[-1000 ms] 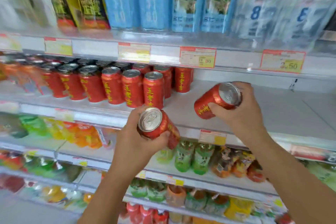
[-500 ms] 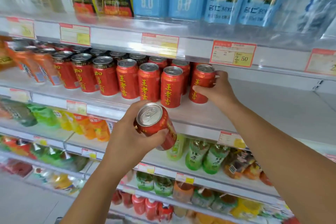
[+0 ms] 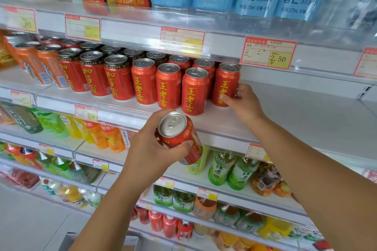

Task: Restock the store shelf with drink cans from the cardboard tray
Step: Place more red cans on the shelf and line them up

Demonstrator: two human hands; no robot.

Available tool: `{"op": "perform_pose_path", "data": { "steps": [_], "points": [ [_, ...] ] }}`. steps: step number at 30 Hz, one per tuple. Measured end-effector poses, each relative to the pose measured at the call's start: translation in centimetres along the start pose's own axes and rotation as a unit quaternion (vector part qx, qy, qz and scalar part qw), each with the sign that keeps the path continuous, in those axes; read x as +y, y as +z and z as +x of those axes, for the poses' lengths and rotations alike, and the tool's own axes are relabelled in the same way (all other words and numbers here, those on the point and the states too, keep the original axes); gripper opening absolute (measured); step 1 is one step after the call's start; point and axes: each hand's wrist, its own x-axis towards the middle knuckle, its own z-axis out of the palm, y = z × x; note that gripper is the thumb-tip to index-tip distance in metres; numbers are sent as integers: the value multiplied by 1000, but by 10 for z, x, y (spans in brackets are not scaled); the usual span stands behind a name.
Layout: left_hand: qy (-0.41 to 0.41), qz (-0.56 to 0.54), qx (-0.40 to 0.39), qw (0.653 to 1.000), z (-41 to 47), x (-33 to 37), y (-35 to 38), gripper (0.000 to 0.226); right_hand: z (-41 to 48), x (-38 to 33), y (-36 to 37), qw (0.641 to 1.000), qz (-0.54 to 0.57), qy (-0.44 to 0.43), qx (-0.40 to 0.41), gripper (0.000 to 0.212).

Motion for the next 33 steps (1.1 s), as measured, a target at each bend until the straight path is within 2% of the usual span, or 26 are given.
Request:
{"op": "perform_pose_path", "data": {
  "steps": [4, 6, 8, 9, 10, 13, 16, 19, 21, 24, 30, 33],
  "points": [
    [17, 5, -7, 1000, 6, 9, 7, 59, -48, -21, -17, 996, 26, -79, 44, 51],
    [39, 8, -10, 999, 12, 15, 14, 58, -87, -29, -26, 992, 43, -110, -45, 56],
    [62, 3, -9, 998, 19, 25, 23, 58, -125, -36, -28, 974, 47, -114, -189, 75],
    [74, 4, -9, 997, 23, 30, 28, 59, -137, -39, -26, 964, 61, -119, -230, 83],
    [85, 7, -11, 996, 27, 33, 32, 60, -142, -39, -24, 960, 80, -130, -234, 87],
    [110, 5, -33, 993, 38, 39, 45, 68, -134, -37, -24, 974, 115, -141, -137, 73],
    [113, -12, -52, 992, 46, 29, 50, 75, -117, -30, -27, 988, 98, -115, -40, 71],
    [135, 151, 7, 979, 51, -5, 44, 60, -98, -24, -27, 995, 45, -82, 37, 72],
    [151, 270, 48, 950, 53, -33, 41, 57, -85, -25, -24, 995, 21, -79, 52, 69],
    [187, 351, 78, 914, 56, -68, 44, 59, -74, -26, -15, 996, -3, -73, 58, 67],
    [219, 332, 107, 911, 56, -82, 48, 56, -67, -17, 11, 995, -29, -51, 86, 75],
    [230, 317, 112, 913, 56, -82, 49, 55, -65, -14, 10, 997, -10, -55, 46, 89]
  ]
}}
